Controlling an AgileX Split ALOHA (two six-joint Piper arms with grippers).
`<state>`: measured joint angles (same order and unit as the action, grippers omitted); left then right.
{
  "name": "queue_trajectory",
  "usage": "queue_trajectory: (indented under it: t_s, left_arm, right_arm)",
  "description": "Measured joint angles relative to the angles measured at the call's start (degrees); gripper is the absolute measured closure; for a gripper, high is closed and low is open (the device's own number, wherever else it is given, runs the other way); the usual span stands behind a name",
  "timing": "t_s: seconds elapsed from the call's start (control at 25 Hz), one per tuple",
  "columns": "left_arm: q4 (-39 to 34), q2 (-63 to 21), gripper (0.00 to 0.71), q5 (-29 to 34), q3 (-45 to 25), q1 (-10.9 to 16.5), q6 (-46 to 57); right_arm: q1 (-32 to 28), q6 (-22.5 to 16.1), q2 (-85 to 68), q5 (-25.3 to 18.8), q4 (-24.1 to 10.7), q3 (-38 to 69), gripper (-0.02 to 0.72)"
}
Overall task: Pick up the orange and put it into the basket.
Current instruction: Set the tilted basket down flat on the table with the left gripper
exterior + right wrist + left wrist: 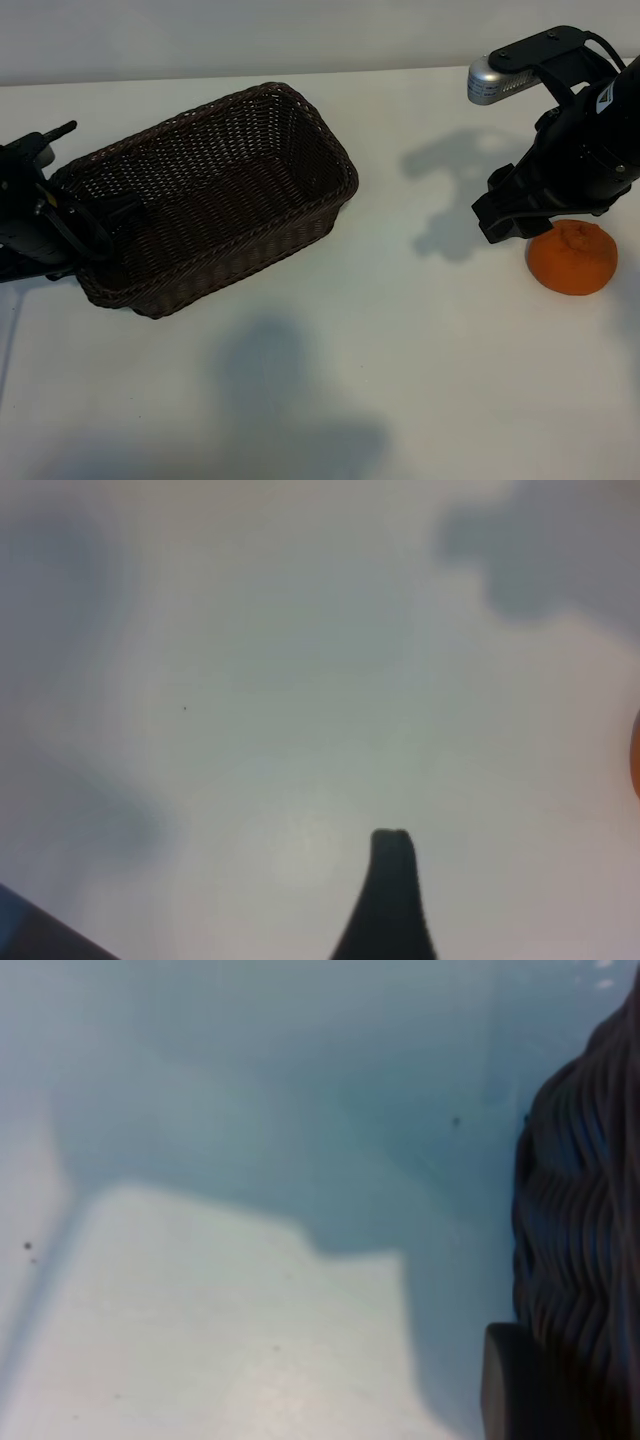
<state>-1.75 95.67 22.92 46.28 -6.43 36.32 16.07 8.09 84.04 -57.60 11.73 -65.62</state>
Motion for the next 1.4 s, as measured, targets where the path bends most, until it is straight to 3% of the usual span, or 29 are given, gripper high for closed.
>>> queue_trajectory:
  t_s: [0.24,0.44,0.68,0.84,1.2,1.4]
  left_arm:
    - [10.4,-5.0,0.560,0.2,-0.1,1.3,-13.0]
    - [20.9,-9.4,0.560,2.7,-0.5,5.2,-27.6]
    - [40.1,-11.3,0.561,5.8,-0.5,10.6,-47.8]
    - [48.0,-11.3,0.561,7.0,-0.4,11.4,-56.7]
    - [47.2,-5.0,0.561,12.1,8.3,10.7,-57.8]
    - [39.4,0.9,0.561,13.0,15.2,5.6,-51.3]
  right_arm:
    - [0.0,0.0,0.0,0.0,0.0,0.0,0.132]
    - [0.0,0.0,0.0,0.0,0.4,0.0,0.132]
    - [0.0,0.0,0.0,0.2,1.2,0.0,0.132]
    - [0.0,0.0,0.0,0.4,1.3,0.0,0.132]
    - [0.0,0.0,0.0,0.5,1.3,0.0,0.132]
    - [0.0,0.0,0.0,0.5,1.3,0.0,0.132]
